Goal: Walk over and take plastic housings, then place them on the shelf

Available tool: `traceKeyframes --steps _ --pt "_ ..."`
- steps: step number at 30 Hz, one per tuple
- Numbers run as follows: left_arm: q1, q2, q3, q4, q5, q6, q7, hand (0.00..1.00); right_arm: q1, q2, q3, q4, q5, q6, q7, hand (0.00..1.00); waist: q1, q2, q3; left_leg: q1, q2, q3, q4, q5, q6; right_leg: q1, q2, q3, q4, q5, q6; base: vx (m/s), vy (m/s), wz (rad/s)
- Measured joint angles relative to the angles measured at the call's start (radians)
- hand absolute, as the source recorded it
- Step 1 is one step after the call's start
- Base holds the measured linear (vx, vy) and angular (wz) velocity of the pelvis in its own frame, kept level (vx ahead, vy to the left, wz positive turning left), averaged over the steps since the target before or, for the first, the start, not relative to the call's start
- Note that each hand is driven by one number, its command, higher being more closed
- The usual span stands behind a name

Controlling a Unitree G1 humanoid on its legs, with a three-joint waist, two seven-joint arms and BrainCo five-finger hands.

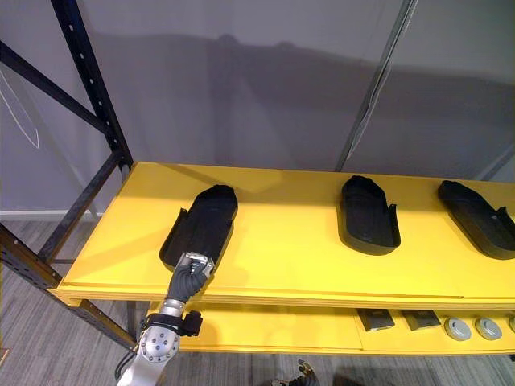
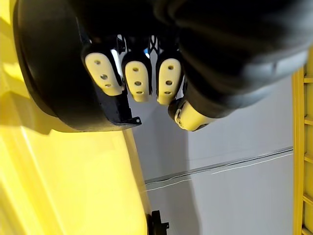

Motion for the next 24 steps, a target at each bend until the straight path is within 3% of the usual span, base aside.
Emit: traceKeyframes --steps 24 --pt "-0.097 -0.023 0.062 0.150 0.022 0.028 0.026 1.00 0.000 0.010 -0.010 -0.001 -0.001 0.002 0.000 0.00 -0.014 -0.013 -0.001 -0.001 0.000 0.012 0.000 -0.006 -0.002 -0.003 0.000 0.010 -0.009 0.001 0.001 0.00 0.000 0.00"
